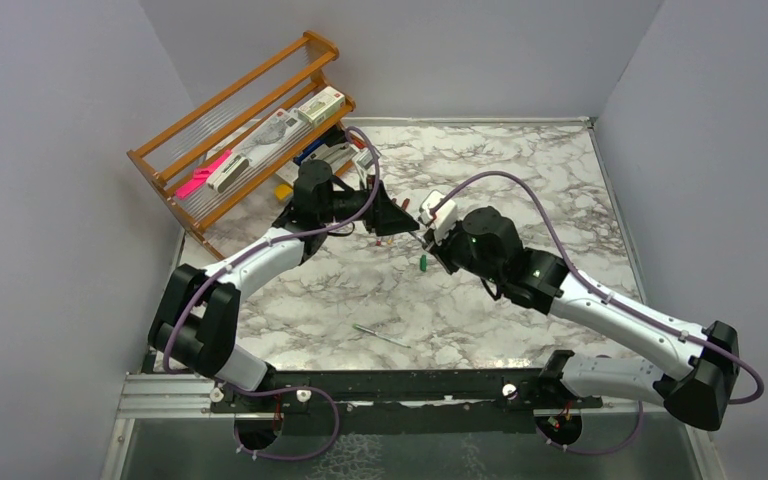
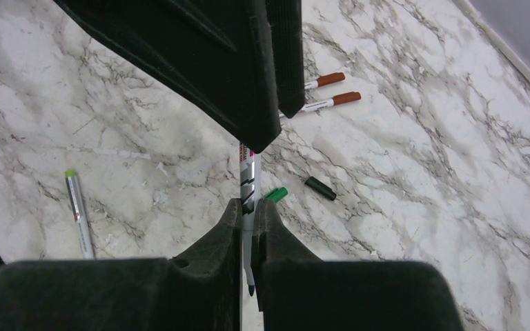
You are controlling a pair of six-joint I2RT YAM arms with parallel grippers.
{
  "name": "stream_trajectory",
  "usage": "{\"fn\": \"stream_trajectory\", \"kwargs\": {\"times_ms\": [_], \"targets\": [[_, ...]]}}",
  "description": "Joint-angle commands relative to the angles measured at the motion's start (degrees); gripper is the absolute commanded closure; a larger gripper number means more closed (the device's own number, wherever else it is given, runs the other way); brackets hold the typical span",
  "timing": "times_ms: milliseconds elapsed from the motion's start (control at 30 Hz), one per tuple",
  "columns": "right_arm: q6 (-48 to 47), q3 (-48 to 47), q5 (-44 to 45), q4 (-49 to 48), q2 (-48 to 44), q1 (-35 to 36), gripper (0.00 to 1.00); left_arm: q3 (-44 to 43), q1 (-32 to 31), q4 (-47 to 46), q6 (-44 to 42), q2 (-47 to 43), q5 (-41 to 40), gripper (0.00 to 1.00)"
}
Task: Insert the pens into the pen caps
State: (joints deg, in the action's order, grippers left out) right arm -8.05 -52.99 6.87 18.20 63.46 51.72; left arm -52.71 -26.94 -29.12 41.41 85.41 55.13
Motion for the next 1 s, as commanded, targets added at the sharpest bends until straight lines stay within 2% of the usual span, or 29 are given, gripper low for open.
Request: {"fn": "stream_trajectory", "kwargs": {"times_ms": [0, 167, 233, 400, 533, 700, 767, 867, 933, 967], "targets": [[-0.8, -1.9, 3.0, 0.5, -1.5, -0.5, 0.99, -1.8, -0.5, -1.9, -0.9, 0.3, 2.0, 0.53], [-0.7, -2.0, 3.9, 0.6, -0.9, -0.8, 0.99, -1.9, -1.1, -1.9, -1.4, 0.8, 2.1, 0.83], [-0.3, -1.9, 4.1, 0.1, -0.9, -0.8, 0.99, -1.8, -1.1, -1.9, -1.4, 1.0, 1.1, 1.0], [2.1, 0.2, 9.8, -5.2, -3.1, -0.7, 0.96, -1.7, -1.0, -2.4, -0.9, 1.7, -3.8, 1.0], [4.3, 4.3, 15.3, -12.5, -8.2, -0.7, 0.69, -2.6, -0.5, -7.1, 5.4, 3.8, -4.9, 1.0], [4.6, 10.5, 24.2, -24.5, -14.0, -2.0, 0.51, -3.5, 0.3, -16.4, 19.4, 7.3, -5.0, 1.0], [7.0, 12.0, 22.2, -27.8, -15.8, -4.4, 0.47, -3.5, 0.4, -22.2, 25.7, 9.4, -4.7, 1.0], [12.5, 14.7, 13.9, -32.6, -18.5, -10.2, 0.41, -3.1, 0.4, -35.3, 38.2, 13.1, -5.0, 1.0], [17.1, 16.1, 7.3, -35.1, -19.6, -15.7, 0.39, -3.8, 0.5, -49.9, 49.7, 17.2, -5.6, 1.0], [19.6, 16.7, 3.7, -36.3, -19.9, -18.4, 0.37, -4.7, 0.5, -60.3, 56.2, 19.9, -6.4, 1.0]]}}
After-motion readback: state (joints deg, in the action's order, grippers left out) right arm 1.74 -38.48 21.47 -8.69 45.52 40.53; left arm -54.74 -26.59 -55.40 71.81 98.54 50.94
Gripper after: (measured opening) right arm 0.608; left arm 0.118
